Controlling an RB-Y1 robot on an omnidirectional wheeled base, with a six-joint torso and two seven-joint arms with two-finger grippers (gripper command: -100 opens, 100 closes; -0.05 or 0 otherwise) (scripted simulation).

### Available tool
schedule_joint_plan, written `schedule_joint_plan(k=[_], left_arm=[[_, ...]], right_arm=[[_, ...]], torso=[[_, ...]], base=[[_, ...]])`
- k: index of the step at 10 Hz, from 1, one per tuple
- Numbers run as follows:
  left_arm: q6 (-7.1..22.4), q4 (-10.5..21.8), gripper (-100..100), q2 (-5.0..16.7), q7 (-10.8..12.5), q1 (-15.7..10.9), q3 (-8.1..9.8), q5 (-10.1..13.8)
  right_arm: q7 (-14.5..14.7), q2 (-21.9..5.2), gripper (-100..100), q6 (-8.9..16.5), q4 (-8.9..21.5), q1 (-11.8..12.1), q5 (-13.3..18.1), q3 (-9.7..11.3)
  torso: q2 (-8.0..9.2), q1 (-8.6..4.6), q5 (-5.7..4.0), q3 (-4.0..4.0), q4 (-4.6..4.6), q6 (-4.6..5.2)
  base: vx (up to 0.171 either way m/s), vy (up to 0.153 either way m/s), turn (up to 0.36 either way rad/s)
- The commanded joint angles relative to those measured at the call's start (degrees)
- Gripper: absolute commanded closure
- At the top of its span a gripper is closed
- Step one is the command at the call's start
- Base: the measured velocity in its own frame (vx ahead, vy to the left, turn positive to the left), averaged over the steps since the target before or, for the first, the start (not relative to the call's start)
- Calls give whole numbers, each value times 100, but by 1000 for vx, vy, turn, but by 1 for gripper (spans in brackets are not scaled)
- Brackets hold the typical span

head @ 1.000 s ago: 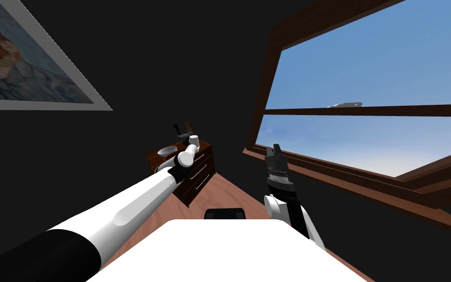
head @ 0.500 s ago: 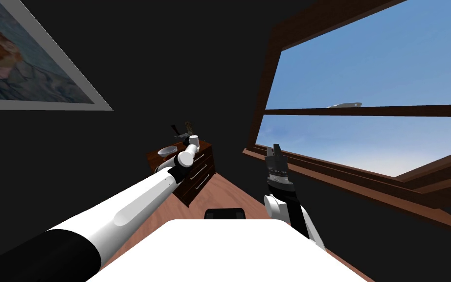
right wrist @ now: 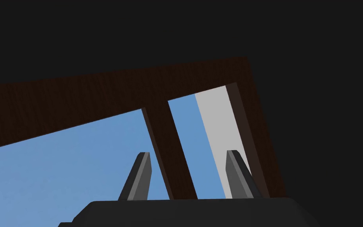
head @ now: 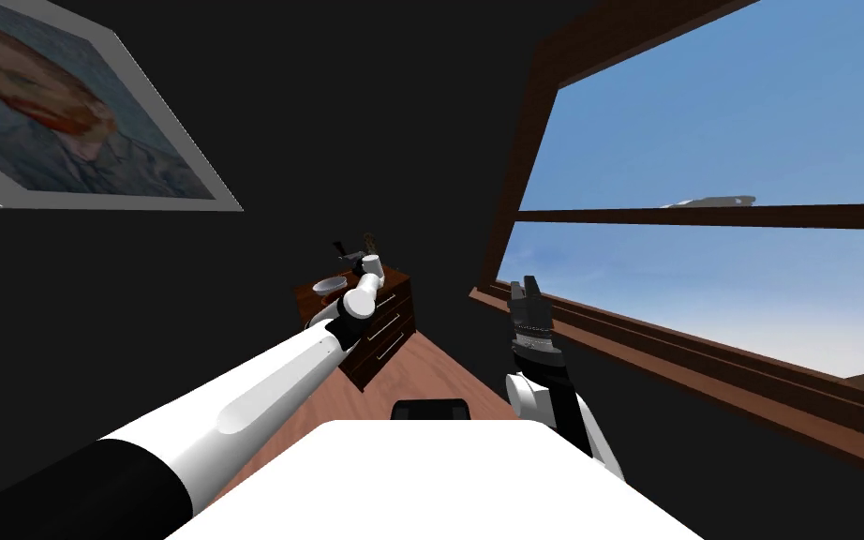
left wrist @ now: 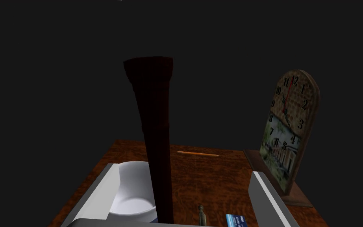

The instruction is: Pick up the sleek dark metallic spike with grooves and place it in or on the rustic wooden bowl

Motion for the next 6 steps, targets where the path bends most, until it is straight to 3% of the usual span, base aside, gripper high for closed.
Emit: schedule_joint_plan(k=[1, 2, 3, 6], left_arm=[[286, -11, -100, -43, -208, -162, 165, -36], [468, -149, -100, -124, -398, -240, 303, -32], [519, -149, -100, -124, -398, -240, 303, -32], [1087, -565, -100, -369, -955, -476, 717, -19]], right_arm=[[0, 0, 0, 0, 0, 0, 0, 0], [0, 0, 0, 0, 0, 0, 0, 0], [0, 0, 0, 0, 0, 0, 0, 1], [0, 0, 0, 0, 0, 0, 0, 0]], torso=[[0, 0, 0, 0, 0, 0], [-11, -9, -2, -6, -2, -1], [-14, -20, -5, -9, -4, 3], [-3, -9, -2, -3, -1, 1]], base=[[78, -116, 333], [73, -146, 264], [39, -117, 112], [38, -114, 266]])
